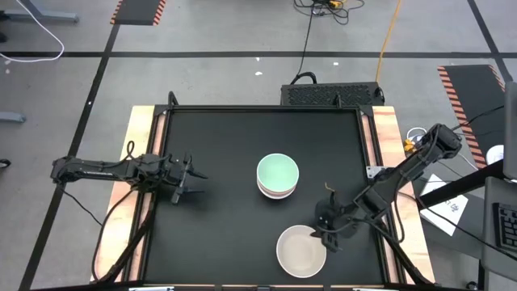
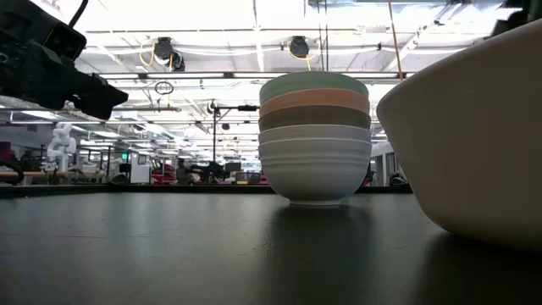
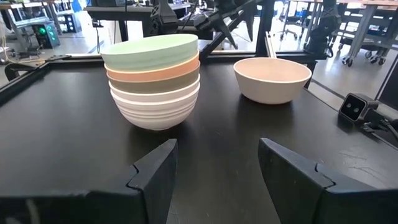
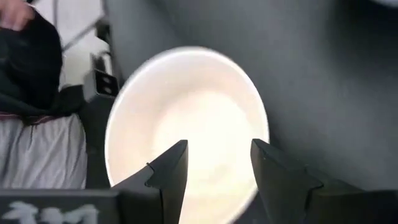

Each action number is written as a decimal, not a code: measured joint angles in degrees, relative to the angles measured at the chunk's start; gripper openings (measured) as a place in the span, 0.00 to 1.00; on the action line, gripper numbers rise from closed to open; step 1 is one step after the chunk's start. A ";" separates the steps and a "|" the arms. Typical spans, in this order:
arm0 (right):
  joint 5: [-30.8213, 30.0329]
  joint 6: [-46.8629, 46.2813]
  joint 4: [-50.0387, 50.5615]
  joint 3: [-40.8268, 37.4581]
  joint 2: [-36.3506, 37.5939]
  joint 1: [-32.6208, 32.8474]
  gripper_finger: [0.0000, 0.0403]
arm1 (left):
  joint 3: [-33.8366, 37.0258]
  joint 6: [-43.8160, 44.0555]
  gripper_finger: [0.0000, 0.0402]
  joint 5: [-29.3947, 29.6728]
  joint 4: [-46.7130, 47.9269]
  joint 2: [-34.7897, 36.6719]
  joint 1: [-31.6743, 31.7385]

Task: Nest bowls inside each other
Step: Stack the white bowl on the stacked blue bowl

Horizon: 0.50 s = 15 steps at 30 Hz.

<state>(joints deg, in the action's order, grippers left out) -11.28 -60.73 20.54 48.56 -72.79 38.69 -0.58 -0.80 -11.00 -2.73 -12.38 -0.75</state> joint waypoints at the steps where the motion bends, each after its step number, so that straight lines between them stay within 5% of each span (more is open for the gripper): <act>1: 1.54 -1.30 0.70 0.00 0.00 -0.46 0.42 | 0.00 0.00 0.56 0.01 0.14 0.02 0.02; 15: 12.44 -9.06 6.70 -0.01 0.02 -5.08 0.42 | -0.02 -0.46 0.56 0.30 0.49 0.00 0.01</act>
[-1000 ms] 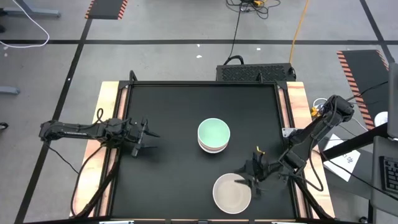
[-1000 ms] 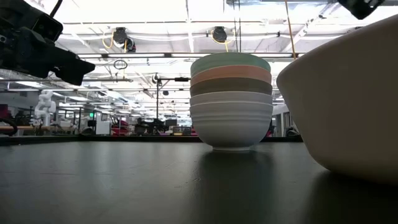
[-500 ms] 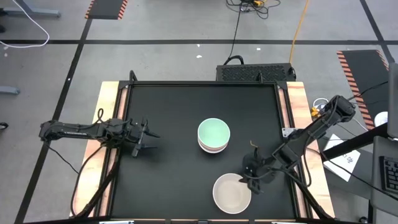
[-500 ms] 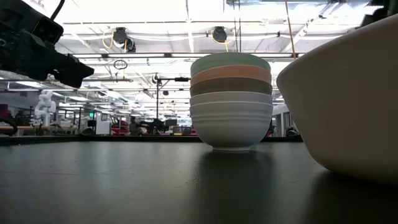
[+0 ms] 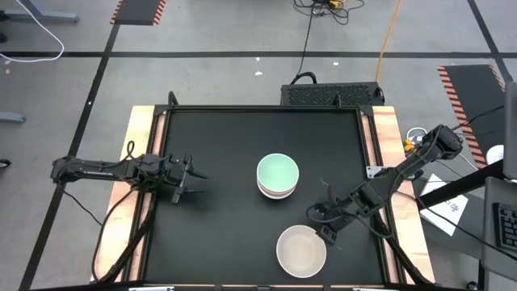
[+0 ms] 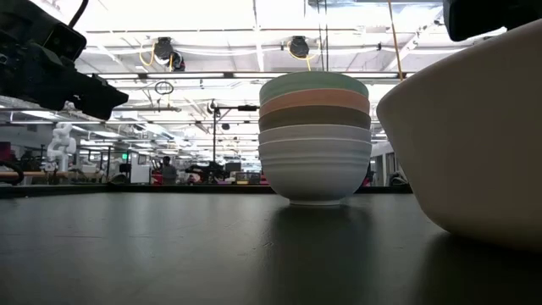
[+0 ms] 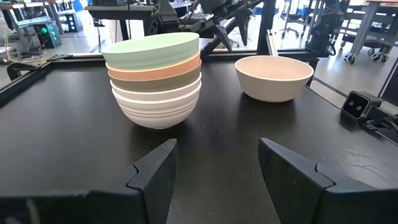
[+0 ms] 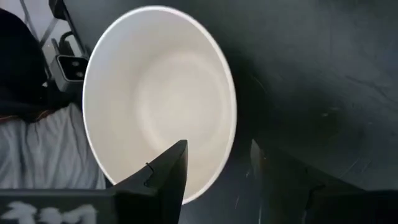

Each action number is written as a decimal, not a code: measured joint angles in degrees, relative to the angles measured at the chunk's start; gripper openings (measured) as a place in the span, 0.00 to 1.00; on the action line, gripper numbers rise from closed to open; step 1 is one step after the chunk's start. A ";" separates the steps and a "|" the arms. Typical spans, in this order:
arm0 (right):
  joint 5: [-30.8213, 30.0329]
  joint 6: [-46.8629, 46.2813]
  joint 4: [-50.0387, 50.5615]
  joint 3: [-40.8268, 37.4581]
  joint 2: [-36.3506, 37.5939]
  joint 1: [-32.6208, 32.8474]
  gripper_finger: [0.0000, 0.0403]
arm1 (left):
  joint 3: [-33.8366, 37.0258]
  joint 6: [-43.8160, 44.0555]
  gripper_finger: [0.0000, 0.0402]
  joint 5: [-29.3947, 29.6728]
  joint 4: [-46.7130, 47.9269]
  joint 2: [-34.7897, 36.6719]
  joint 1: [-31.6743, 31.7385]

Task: Nest bowls inside each other
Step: Stack the white bowl on the stacked blue bowl

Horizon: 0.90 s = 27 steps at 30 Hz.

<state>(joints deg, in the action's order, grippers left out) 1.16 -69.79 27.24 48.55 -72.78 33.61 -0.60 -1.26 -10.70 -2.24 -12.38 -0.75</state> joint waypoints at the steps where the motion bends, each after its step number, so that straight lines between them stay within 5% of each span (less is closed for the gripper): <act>1: 0.56 -0.09 -0.01 0.01 -0.13 -0.27 0.42 | 0.00 0.00 0.56 0.02 0.00 0.01 0.00; 27: 8.14 -2.98 -1.44 -0.02 -9.59 -1.73 0.43 | -0.02 -0.98 0.56 0.18 0.04 0.01 0.00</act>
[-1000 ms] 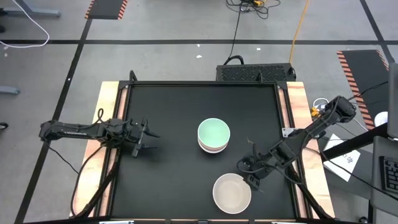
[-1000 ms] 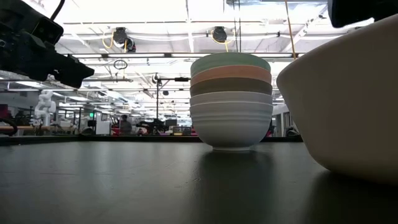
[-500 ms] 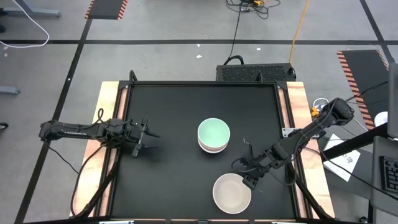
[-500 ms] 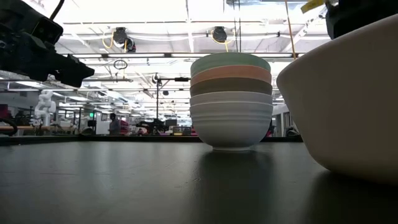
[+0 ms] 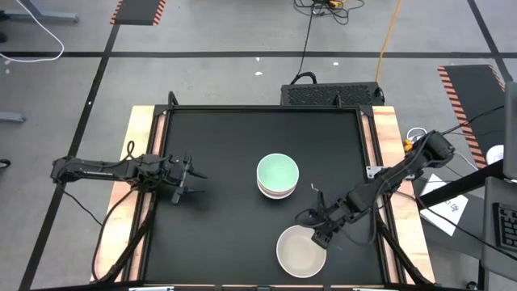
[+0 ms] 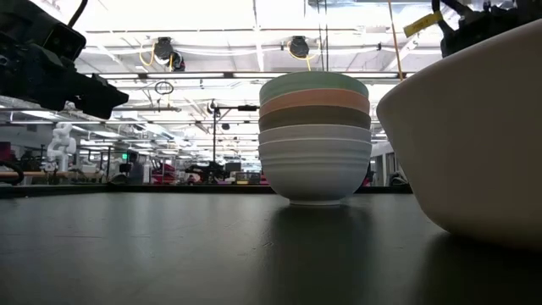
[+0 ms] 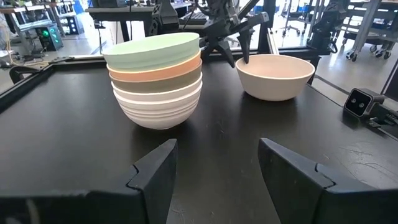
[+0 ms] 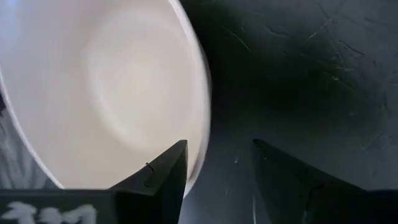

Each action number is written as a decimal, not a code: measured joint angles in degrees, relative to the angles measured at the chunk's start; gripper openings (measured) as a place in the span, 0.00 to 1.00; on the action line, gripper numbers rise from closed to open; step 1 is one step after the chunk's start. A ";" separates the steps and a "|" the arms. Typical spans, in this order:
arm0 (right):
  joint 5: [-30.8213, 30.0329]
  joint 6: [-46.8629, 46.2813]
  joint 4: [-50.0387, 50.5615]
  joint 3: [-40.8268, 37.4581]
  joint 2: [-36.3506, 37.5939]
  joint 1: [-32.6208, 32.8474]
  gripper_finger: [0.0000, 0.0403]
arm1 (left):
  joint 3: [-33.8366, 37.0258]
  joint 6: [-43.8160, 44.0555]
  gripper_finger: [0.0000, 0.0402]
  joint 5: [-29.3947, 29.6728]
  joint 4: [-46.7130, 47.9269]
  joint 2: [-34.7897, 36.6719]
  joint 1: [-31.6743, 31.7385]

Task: Nest bowls inside each other
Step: Stack the white bowl on the stacked blue bowl

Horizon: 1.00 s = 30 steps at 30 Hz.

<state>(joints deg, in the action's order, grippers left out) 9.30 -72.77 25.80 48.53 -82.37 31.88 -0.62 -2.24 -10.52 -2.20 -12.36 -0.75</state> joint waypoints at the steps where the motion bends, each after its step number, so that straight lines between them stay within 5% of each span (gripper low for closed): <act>1: 0.04 0.30 0.10 0.00 -0.22 0.02 0.43 | 0.00 -0.02 0.56 0.00 0.00 0.00 0.00; 8: 1.25 1.74 -0.99 0.00 -0.39 -0.70 0.36 | 0.00 -0.02 0.56 0.00 0.00 0.00 0.02; 17: 1.41 3.96 -1.16 0.00 -0.39 -1.96 0.03 | 0.00 0.00 0.56 0.00 0.00 -0.01 0.01; 30: 1.51 7.36 -0.64 1.11 -0.39 -4.79 0.01 | 0.00 -0.44 0.56 -0.03 0.02 -0.02 0.00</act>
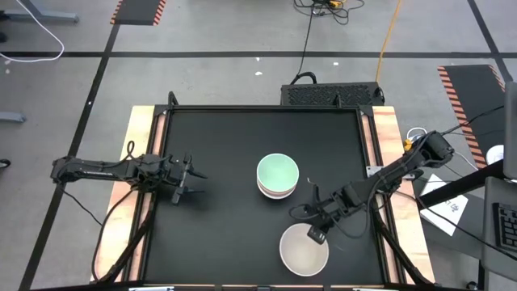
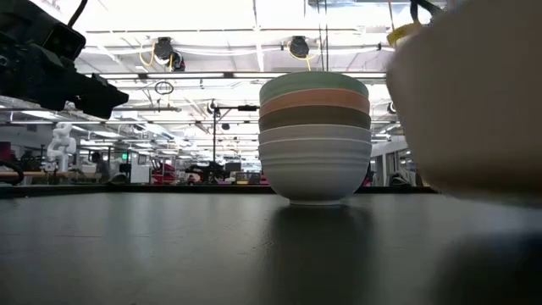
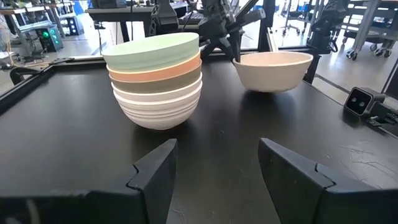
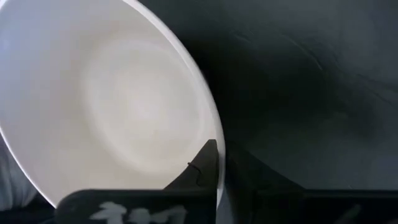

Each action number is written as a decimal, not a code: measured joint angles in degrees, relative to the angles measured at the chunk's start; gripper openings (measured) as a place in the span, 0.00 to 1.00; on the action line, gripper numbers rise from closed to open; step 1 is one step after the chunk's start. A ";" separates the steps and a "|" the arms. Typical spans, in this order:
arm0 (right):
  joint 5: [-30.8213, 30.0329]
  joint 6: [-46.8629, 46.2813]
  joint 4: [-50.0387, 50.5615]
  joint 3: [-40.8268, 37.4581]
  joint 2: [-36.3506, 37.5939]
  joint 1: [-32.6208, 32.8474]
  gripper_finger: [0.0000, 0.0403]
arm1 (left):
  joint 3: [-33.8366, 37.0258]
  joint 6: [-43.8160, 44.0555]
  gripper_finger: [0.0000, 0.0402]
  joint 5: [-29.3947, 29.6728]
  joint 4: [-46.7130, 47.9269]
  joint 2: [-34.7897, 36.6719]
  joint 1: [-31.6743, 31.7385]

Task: Nest bowls inside each other
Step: Stack the white bowl on the stacked blue bowl

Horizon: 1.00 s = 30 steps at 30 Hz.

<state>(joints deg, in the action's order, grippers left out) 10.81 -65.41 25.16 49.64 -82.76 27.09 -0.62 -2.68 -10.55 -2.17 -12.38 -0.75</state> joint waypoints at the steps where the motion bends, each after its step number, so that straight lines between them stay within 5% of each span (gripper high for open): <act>1: 0.00 0.58 0.18 0.73 0.01 -0.24 0.01 | 0.00 -0.04 0.56 0.00 0.00 0.02 0.00; 7: -0.18 5.16 4.60 6.58 2.07 -2.38 0.01 | 0.00 -1.03 0.56 0.00 0.00 0.01 0.00; 20: -6.23 18.77 34.33 27.63 2.60 -9.03 0.00 | 0.00 -1.23 0.56 0.04 0.02 0.01 0.02; 30: -6.08 26.63 51.00 41.93 2.60 -24.18 0.00 | 0.00 -1.93 0.56 0.09 0.02 0.02 0.02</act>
<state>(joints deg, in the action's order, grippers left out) 4.73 -38.79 76.16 91.57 -80.16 2.90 -0.62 -4.61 -10.46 -2.15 -12.36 -0.73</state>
